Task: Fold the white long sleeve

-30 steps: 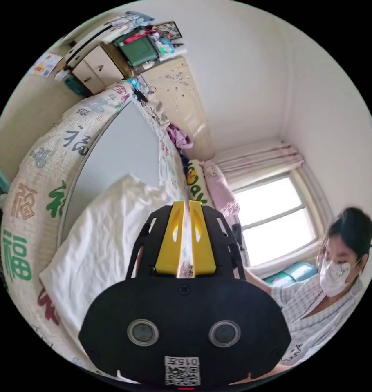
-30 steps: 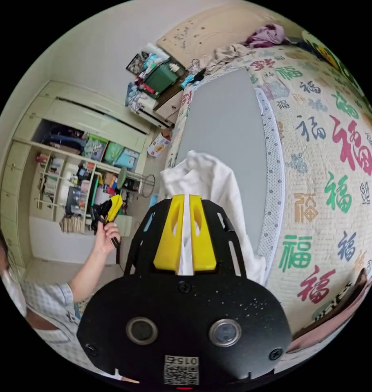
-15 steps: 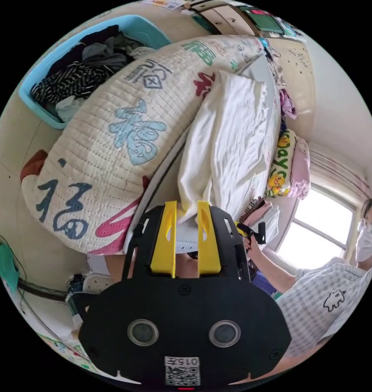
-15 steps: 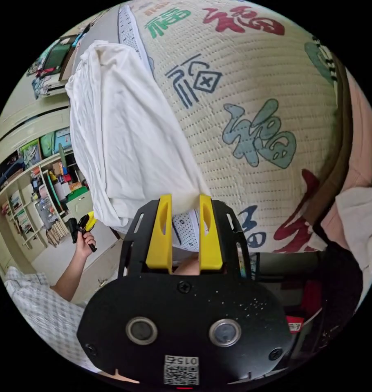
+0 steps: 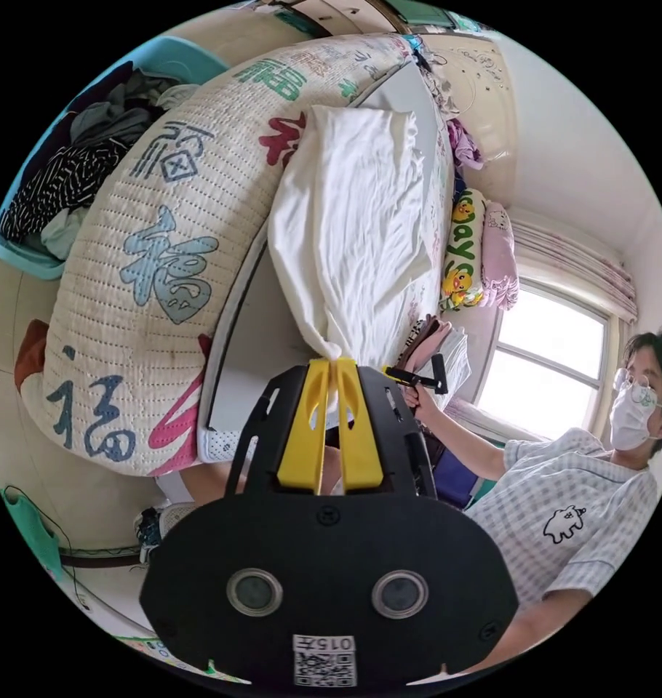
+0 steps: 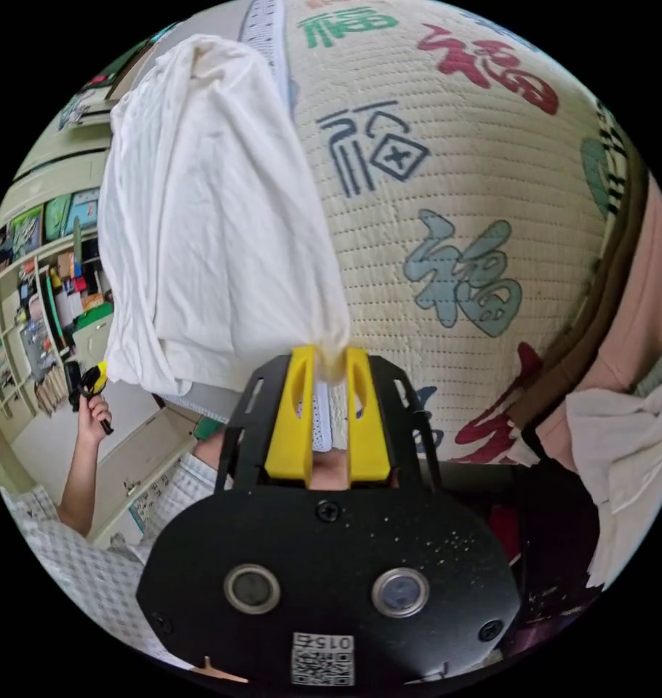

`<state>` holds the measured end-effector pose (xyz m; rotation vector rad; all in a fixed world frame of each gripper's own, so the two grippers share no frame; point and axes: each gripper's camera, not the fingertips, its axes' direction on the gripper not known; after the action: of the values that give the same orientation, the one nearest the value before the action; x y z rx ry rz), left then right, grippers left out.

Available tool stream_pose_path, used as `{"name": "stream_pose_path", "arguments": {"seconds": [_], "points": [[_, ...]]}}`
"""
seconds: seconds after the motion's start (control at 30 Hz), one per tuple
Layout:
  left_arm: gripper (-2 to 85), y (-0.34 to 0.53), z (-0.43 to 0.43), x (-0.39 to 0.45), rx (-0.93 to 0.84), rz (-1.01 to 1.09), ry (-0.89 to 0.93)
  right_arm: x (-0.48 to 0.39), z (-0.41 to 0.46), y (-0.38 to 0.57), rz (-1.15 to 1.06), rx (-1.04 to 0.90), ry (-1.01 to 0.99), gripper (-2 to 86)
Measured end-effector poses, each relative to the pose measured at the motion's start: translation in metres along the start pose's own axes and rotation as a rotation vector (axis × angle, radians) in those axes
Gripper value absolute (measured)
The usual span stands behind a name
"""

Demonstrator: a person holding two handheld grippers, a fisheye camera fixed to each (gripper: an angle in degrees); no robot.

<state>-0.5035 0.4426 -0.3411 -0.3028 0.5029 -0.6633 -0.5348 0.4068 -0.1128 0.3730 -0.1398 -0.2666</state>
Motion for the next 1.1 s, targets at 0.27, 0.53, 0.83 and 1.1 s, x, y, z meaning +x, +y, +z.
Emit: {"name": "stream_pose_path", "arguments": {"seconds": [0.27, 0.53, 0.83, 1.1], "points": [[-0.4, 0.011, -0.025, 0.027, -0.076, -0.012, -0.072, -0.021, -0.080, 0.068, -0.032, -0.054, -0.140, -0.1], [-0.1, 0.019, -0.002, 0.022, -0.212, -0.044, -0.288, -0.023, -0.071, 0.091, 0.036, -0.118, -0.050, 1.4], [4.2, 0.084, 0.020, 0.039, -0.136, -0.099, -0.474, -0.058, -0.069, 0.114, 0.102, -0.100, 0.038, 4.5], [7.6, 0.121, 0.087, 0.102, -0.141, 0.142, -0.190, -0.193, -0.019, 0.071, -0.372, -0.208, -0.127, 9.3]]}}
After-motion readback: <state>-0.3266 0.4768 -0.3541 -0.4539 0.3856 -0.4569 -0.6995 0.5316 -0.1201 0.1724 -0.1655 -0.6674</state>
